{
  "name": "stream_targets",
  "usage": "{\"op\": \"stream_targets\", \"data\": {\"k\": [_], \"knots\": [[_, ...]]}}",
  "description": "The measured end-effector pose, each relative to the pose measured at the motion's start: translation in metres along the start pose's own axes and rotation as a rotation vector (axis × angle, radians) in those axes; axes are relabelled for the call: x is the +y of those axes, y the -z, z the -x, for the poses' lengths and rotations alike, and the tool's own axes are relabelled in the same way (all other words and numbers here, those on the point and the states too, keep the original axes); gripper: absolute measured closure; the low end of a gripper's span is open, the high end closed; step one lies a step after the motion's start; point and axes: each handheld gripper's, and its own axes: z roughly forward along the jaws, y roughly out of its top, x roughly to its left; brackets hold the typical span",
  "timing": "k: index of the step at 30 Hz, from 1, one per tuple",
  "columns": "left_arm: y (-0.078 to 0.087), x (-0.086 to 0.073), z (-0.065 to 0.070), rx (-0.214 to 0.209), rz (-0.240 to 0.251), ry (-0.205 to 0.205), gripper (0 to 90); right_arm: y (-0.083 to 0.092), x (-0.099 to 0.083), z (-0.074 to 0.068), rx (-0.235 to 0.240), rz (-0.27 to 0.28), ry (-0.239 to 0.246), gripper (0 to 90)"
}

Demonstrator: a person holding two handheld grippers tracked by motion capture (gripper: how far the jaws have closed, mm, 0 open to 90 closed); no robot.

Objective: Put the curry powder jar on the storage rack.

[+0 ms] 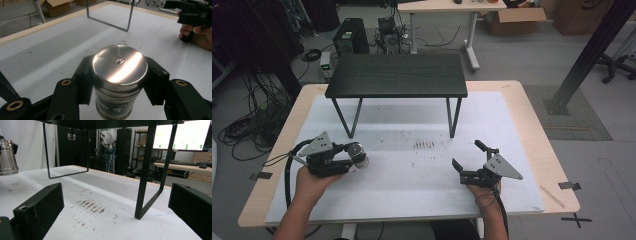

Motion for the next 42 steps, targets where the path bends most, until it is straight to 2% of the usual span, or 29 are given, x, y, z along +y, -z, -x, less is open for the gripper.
{"op": "stream_targets", "data": {"k": [1, 4, 7, 10, 21, 42], "knots": [[0.000, 0.000, 0.000, 0.000, 0.000, 0.000, 49.1, 0.000, 0.000, 0.000, 0.000, 0.000, 0.000, 0.0], [0.005, 0.013, -0.002, -0.001, 0.008, 0.021, 49.1, 0.000, 0.000, 0.000, 0.000, 0.000, 0.000, 0.0], [0.007, 0.020, -0.001, -0.001, 0.015, 0.013, 49.1, 0.000, 0.000, 0.000, 0.000, -0.002, -0.001, 0.0], [0.011, 0.033, -0.001, 0.002, 0.021, -0.004, 49.1, 0.000, 0.000, 0.000, 0.000, -0.003, 0.000, 0.0], [0.015, 0.066, -0.001, -0.001, 0.017, -0.021, 49.1, -0.001, 0.000, 0.001, 0.001, -0.007, -0.004, 0.0], [0.013, 0.117, -0.004, -0.004, 0.005, -0.021, 49.1, 0.000, 0.000, 0.002, 0.003, -0.002, -0.017, 0.0]]}}
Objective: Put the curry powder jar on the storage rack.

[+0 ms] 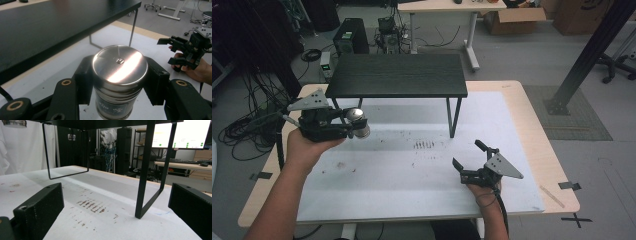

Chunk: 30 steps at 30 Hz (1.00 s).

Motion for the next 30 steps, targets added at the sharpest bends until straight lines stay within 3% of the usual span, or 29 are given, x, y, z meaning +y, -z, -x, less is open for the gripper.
{"op": "stream_targets", "data": {"k": [3, 17, 30], "knots": [[-0.001, 0.012, 0.000, 0.012, -0.013, -0.017, 49.1, 0.000, 0.000, 0.000, 0.000, 0.001, 0.000, 0.0], [-0.004, 0.048, -0.008, 0.047, -0.026, -0.005, 49.1, 0.000, 0.000, 0.000, 0.000, -0.002, -0.006, 0.0], [-0.007, 0.069, -0.025, 0.089, 0.011, 0.037, 49.1, 0.000, 0.000, 0.000, -0.001, 0.001, -0.006, 0.0]]}}
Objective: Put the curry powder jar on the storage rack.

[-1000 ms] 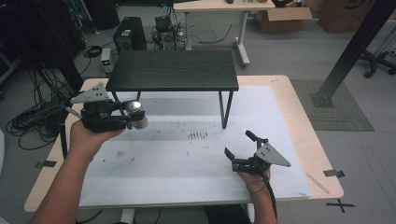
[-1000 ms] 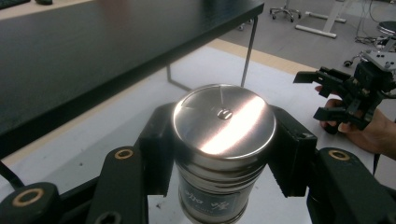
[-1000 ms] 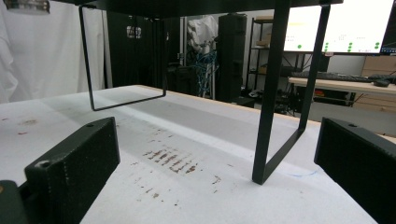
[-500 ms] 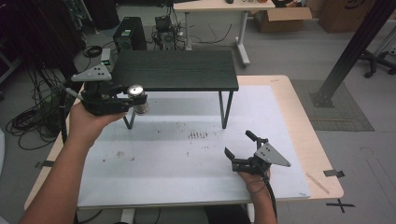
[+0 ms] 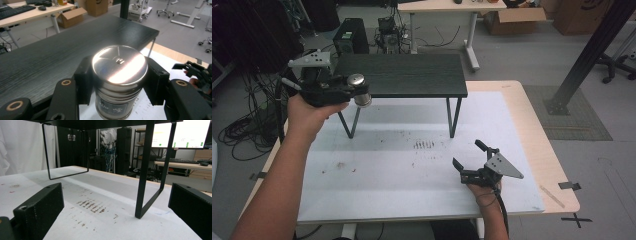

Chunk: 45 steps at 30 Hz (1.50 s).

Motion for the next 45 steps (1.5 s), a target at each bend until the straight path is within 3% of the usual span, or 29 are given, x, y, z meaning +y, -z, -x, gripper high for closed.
{"op": "stream_targets", "data": {"k": [20, 30, 45], "knots": [[-0.027, 0.022, -0.021, 0.057, -0.016, 0.017, 49.1, 0.000, 0.000, 0.000, -0.001, 0.000, -0.001, 0.0], [-0.042, 0.022, -0.036, 0.078, -0.024, 0.038, 49.1, -0.001, 0.000, 0.000, -0.001, -0.005, -0.001, 0.0], [-0.053, 0.018, -0.044, 0.102, -0.050, 0.032, 49.1, 0.000, 0.000, 0.000, 0.000, -0.004, -0.006, 0.0]]}}
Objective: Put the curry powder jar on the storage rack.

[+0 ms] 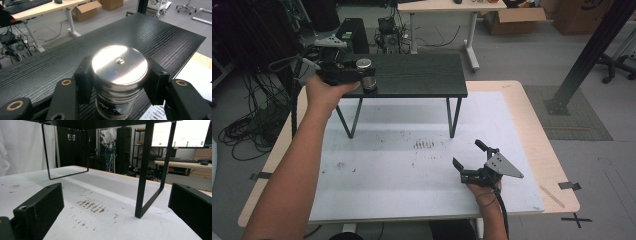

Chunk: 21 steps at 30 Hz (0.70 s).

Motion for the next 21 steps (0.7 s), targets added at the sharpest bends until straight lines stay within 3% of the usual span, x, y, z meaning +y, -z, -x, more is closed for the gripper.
{"op": "stream_targets", "data": {"k": [21], "knots": [[-0.0041, -0.0032, -0.0006, 0.005, 0.001, -0.006, 48.8, 0.0001, 0.0000, 0.0001, 0.000, 0.001, -0.001, 0.0]]}}
